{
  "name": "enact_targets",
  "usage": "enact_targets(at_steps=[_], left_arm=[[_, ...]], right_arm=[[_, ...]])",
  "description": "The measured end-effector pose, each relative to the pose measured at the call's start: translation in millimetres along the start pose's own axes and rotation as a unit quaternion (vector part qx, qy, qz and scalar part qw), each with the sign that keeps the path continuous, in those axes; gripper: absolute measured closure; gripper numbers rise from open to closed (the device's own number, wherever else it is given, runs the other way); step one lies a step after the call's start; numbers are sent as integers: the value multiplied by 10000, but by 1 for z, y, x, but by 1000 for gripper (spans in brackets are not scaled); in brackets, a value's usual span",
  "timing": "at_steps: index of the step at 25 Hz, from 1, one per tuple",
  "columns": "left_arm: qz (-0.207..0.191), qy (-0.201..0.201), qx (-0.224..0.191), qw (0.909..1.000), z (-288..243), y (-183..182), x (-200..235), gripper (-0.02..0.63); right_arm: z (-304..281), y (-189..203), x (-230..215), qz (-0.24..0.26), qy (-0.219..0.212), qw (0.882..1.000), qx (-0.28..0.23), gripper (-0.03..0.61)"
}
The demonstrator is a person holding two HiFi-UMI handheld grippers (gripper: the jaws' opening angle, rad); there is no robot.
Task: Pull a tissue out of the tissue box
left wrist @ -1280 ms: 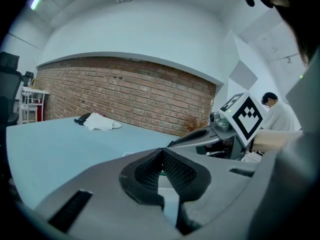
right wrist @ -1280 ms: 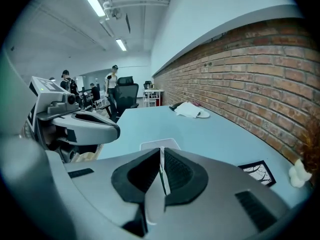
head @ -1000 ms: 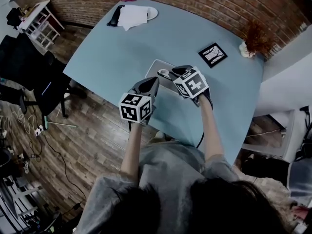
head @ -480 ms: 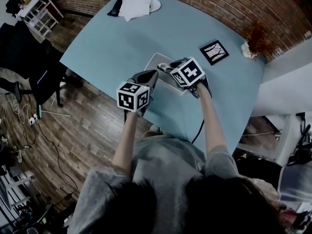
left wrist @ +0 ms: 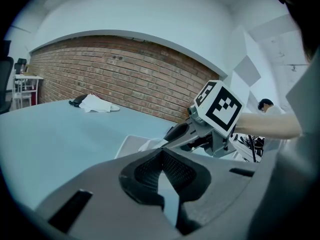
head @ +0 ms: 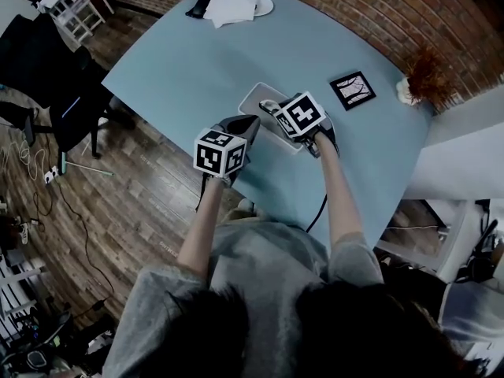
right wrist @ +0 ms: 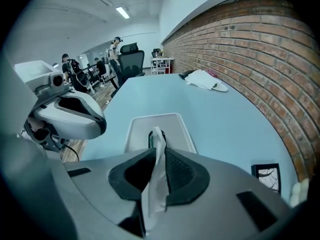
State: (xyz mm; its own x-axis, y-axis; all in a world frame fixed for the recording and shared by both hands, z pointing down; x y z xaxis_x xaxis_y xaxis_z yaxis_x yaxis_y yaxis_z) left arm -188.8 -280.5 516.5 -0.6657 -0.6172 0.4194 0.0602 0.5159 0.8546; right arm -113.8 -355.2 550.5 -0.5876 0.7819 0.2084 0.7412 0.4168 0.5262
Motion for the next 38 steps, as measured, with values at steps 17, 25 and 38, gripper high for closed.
enact_targets(at_steps=[17, 25, 38], left_arm=[[-11, -11, -14, 10000, 3, -2, 4, 611], [-69, 18, -63, 10000, 7, -8, 3, 611], [-289, 169, -245, 9991, 13, -25, -12, 611]], right_arm=[[9, -6, -7, 165, 64, 9997, -188, 577], [21, -11, -8, 91, 129, 9993, -351, 577], [56, -21, -9, -78, 257, 9962, -829, 577]])
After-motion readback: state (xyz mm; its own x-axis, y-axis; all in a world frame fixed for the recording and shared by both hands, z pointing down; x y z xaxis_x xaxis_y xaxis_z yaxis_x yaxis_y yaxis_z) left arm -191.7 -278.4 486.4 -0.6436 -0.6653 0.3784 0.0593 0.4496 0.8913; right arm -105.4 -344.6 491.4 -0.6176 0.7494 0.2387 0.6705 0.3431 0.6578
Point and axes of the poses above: the fingertips, and each gripper's own axes: z backward along the fingers, x to its left, y out of its underside, the point moved 4 cm from there along z, backward along the fingers, and after that the axes turned 15 degrees about y, right-handed, at the moved point
